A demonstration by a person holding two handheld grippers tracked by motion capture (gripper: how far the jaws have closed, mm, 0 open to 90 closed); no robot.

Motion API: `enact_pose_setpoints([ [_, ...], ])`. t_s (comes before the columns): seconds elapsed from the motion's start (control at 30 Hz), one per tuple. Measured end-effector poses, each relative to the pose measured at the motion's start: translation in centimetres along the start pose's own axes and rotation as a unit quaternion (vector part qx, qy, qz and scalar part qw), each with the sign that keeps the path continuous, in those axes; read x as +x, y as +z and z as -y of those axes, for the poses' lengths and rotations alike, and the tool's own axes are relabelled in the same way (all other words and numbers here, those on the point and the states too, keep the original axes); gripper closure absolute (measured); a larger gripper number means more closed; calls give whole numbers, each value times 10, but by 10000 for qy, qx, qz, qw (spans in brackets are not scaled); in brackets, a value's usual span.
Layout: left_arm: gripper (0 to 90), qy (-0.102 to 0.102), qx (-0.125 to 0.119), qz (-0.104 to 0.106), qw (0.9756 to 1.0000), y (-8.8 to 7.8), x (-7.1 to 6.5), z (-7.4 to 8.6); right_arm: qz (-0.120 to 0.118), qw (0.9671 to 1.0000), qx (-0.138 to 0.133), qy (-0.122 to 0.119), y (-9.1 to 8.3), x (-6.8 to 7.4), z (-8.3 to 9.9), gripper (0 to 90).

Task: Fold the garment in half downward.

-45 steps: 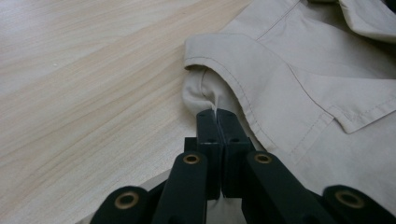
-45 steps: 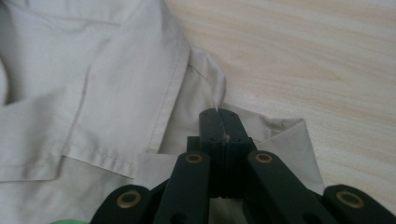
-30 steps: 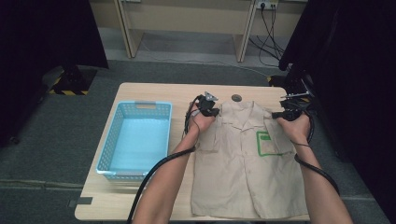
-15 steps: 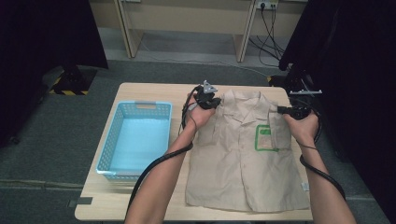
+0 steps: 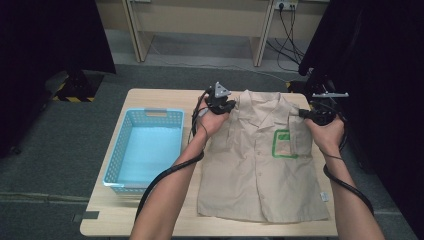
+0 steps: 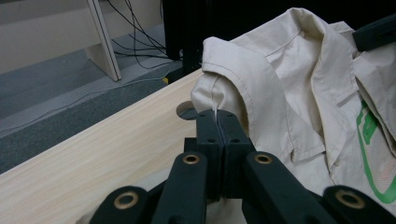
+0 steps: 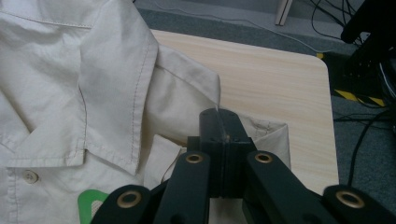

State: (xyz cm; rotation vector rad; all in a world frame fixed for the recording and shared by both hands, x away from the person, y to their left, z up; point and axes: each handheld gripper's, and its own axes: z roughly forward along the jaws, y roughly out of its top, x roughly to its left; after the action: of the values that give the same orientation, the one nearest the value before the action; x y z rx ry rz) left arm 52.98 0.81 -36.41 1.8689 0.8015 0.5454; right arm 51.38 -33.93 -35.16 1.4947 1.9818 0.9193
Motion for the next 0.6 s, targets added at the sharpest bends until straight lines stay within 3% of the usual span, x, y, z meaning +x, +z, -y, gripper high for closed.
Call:
enact_pose_setpoints([
  [0.6,885,101,-161,-24,9998,-13,2,-11,37,9998,-174,-85,-10,6,-12,900],
])
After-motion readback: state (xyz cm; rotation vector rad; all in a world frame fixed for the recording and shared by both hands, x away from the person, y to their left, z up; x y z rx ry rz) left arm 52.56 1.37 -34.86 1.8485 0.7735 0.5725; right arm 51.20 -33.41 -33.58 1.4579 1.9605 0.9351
